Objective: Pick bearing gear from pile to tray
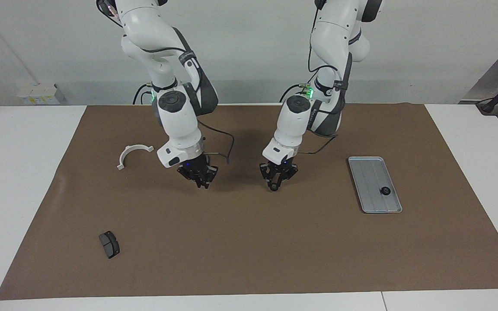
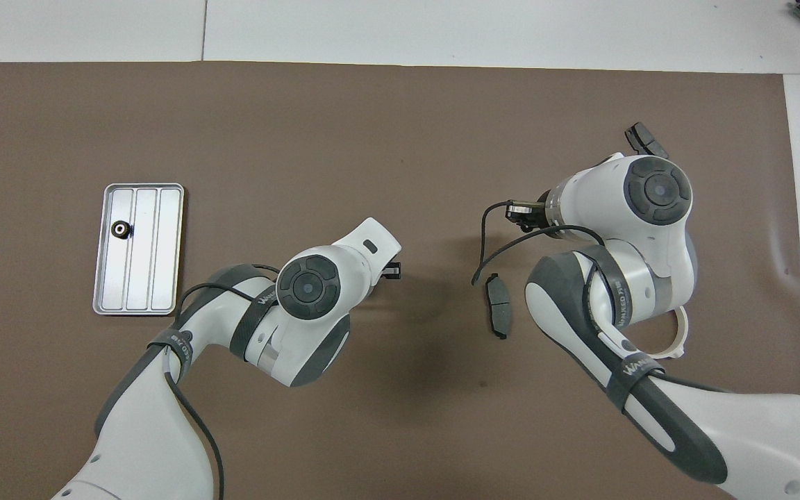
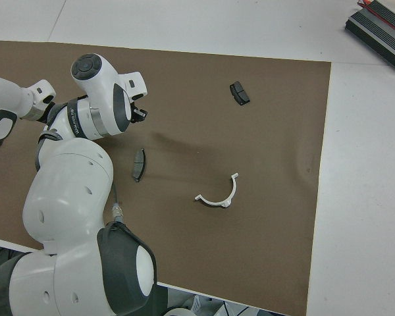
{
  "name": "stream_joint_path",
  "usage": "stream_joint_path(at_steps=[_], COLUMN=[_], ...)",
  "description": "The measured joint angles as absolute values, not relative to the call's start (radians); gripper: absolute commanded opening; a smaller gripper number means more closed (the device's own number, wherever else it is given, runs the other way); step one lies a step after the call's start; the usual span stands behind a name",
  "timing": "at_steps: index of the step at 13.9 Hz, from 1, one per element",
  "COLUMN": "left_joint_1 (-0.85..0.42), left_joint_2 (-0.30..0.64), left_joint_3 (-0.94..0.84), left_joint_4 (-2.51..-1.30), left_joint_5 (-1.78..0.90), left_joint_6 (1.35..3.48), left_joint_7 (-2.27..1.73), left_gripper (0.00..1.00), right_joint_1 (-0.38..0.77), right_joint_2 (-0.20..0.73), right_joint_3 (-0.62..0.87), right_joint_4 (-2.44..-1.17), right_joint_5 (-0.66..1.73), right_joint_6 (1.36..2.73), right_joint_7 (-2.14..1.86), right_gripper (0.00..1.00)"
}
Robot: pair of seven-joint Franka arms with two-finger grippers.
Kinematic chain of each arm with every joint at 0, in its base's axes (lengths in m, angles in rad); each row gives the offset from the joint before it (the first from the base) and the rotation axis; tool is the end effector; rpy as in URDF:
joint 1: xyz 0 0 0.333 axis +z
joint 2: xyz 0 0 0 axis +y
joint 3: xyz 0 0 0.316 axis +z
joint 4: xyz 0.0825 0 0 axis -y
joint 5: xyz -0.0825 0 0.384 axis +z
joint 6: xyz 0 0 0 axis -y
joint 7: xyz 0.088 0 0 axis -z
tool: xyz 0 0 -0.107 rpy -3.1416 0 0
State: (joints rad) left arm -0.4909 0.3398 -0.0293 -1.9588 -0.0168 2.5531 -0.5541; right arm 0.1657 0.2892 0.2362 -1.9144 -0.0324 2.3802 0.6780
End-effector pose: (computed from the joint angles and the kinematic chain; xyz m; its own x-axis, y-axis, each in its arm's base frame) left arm 0.5532 -0.3154 0.3283 0.9772 0.0641 0.2023 0.0335 -0.9879 0.1514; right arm 0.5857 0.2396 0.3666 0.9546 -0.2736 0.1179 -0.2557 -0.9555 -0.1470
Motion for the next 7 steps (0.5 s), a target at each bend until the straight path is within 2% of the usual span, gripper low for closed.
stream_joint_path(at_steps=[3,7], left_joint_1=[-0.350,-0.158], left_joint_2=[0.335,0.301], left_joint_3=[-0.026,-0.025], left_joint_4=[-1.879,-1.871], left_joint_5=[-0.017,-0.017], left_joint_6=[2.451,2.335], left_joint_7=[-0.523,-0.344], left_gripper=[0.14,0.14], right_joint_1=[0.248,0.369], right_joint_2=[0.331,0.414], right_joint_3=[0.236,0.235], right_joint_4=[-1.867,-1.808], right_joint_5=[-0.042,-0.152], right_joint_6=[2.380,2.381], right_joint_7=[0.806,1.023], right_gripper=[0.00,0.00])
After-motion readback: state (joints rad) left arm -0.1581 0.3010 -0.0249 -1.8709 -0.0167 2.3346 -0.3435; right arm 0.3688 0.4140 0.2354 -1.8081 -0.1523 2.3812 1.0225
